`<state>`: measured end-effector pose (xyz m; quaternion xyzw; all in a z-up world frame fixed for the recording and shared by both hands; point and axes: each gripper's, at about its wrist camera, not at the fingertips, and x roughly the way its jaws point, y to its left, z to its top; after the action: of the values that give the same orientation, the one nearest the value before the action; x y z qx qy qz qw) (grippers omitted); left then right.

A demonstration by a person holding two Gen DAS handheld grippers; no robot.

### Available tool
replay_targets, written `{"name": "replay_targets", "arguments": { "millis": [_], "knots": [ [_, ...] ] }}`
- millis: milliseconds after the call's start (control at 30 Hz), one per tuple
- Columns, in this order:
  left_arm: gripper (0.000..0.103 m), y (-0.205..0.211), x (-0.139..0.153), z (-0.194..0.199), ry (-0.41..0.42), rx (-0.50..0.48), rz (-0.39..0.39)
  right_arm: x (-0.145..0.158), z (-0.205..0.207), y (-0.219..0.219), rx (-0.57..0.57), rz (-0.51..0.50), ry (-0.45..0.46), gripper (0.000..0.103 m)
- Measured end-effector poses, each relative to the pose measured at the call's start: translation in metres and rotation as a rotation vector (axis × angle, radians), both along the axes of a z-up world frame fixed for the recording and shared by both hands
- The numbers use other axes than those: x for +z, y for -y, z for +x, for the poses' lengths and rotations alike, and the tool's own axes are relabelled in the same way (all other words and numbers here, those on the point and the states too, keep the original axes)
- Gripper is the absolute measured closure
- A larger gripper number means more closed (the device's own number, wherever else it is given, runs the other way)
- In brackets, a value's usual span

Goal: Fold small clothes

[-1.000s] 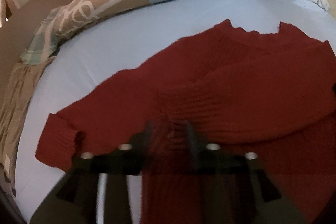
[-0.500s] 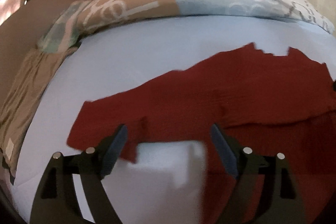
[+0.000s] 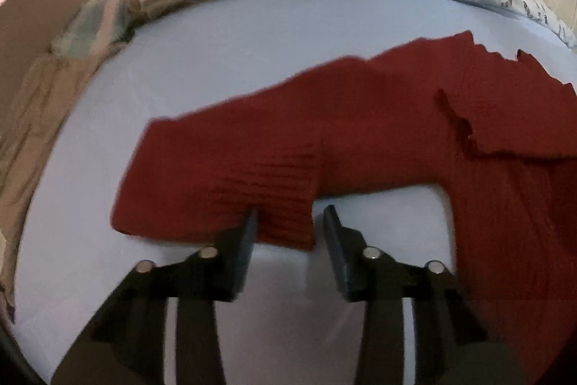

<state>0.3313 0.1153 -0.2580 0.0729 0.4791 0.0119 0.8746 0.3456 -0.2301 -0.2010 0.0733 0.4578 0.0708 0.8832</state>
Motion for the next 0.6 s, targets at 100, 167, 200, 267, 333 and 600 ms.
{"name": "replay_targets", "arguments": {
  "millis": [100,167,200,267,333,600],
  "knots": [
    [0.072,-0.002,-0.001,0.002,-0.002,0.005,0.003,0.000,0.001,0.000,-0.002,0.002,-0.001,0.037],
    [0.082,-0.004,0.004,0.002,0.002,0.003,-0.028,0.001,0.001,0.001,-0.005,0.006,0.004,0.037],
    [0.089,-0.005,0.007,0.003,0.000,-0.003,-0.053,0.002,0.001,0.001,-0.007,0.008,0.006,0.037],
    [0.091,-0.005,0.013,0.004,0.005,-0.009,-0.075,0.002,0.001,0.002,-0.009,0.014,0.008,0.037],
    [0.093,-0.006,0.020,0.003,0.011,-0.016,-0.101,0.002,0.001,0.004,-0.013,0.021,0.008,0.037],
    [0.094,0.029,0.059,0.002,0.064,-0.079,-0.322,0.002,0.000,0.020,-0.047,0.036,0.014,0.037]
  ]
}}
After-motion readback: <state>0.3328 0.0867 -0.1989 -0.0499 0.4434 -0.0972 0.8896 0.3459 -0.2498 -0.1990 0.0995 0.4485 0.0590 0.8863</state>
